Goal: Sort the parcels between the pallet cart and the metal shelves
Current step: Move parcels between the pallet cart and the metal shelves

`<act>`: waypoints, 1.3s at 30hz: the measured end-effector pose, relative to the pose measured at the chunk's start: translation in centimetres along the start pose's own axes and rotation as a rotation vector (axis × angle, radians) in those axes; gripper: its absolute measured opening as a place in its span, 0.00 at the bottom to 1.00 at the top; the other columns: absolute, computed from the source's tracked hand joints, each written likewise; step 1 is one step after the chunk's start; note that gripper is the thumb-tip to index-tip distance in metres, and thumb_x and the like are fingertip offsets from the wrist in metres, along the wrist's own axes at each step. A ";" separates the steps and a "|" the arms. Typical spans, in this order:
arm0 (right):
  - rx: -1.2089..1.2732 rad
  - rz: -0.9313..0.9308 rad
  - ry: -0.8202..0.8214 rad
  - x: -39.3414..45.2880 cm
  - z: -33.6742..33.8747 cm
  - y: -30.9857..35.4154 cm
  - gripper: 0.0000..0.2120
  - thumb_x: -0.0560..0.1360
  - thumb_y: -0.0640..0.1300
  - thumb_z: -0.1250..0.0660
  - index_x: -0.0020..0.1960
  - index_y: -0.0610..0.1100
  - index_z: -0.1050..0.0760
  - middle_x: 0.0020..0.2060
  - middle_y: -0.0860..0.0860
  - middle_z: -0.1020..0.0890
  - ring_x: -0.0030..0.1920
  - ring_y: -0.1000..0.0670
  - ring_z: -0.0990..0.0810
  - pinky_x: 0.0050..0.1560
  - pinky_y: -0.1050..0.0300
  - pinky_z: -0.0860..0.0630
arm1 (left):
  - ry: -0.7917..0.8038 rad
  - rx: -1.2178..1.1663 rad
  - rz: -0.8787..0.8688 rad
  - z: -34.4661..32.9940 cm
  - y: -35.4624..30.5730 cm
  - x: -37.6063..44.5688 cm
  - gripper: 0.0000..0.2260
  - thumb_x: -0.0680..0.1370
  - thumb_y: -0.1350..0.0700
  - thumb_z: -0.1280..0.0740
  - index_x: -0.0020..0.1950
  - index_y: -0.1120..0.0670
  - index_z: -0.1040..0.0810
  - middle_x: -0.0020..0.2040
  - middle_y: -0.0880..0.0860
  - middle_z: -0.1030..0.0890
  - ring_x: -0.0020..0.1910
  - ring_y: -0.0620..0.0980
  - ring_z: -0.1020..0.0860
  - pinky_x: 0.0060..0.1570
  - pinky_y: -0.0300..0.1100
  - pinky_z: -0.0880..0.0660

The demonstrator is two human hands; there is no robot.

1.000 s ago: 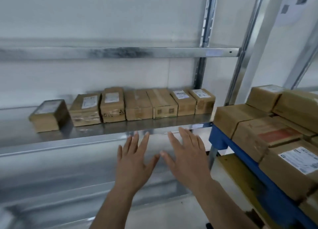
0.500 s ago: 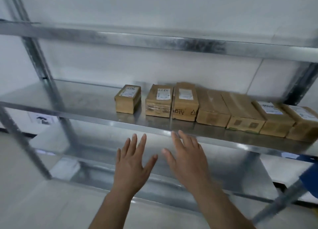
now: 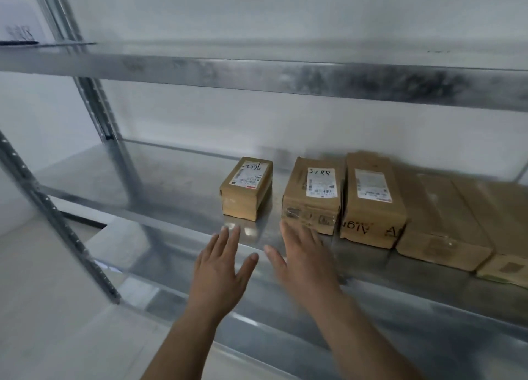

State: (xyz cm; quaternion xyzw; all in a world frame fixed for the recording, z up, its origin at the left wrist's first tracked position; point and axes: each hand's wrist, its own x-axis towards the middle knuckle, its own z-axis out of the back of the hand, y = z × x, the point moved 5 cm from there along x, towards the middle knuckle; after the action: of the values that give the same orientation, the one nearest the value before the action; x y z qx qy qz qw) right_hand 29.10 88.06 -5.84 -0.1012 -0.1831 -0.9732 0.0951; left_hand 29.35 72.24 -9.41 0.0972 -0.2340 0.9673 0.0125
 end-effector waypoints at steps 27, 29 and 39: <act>0.364 -0.497 0.090 19.5 -8.9 0.5 0.20 0.81 0.55 0.46 0.66 0.43 0.36 0.59 0.46 0.23 0.53 0.47 0.22 0.54 0.47 0.23 | 0.289 -0.268 0.004 -2.8 7.2 24.2 0.23 0.81 0.46 0.46 0.73 0.55 0.44 0.68 0.57 0.29 0.63 0.58 0.28 0.55 0.49 0.31; 0.452 -0.540 0.099 19.4 -10.1 0.7 0.24 0.82 0.54 0.47 0.73 0.45 0.44 0.60 0.48 0.23 0.52 0.48 0.22 0.53 0.48 0.23 | 0.367 -0.341 0.048 -3.4 8.1 24.5 0.25 0.81 0.47 0.44 0.75 0.53 0.47 0.69 0.55 0.29 0.64 0.58 0.28 0.57 0.48 0.32; 0.697 -0.523 0.079 17.0 -11.3 1.6 0.36 0.80 0.45 0.40 0.78 0.51 0.60 0.70 0.50 0.30 0.62 0.55 0.27 0.59 0.60 0.27 | 0.504 -0.796 -0.146 -2.6 9.4 21.6 0.26 0.80 0.55 0.40 0.74 0.40 0.46 0.67 0.43 0.27 0.63 0.46 0.27 0.65 0.53 0.31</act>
State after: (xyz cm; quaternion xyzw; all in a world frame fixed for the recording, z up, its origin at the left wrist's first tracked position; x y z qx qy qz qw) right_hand 11.22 79.83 -11.68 0.0242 -0.5162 -0.8478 -0.1192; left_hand 7.07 64.58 -11.79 -0.1364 -0.5688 0.7924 0.1730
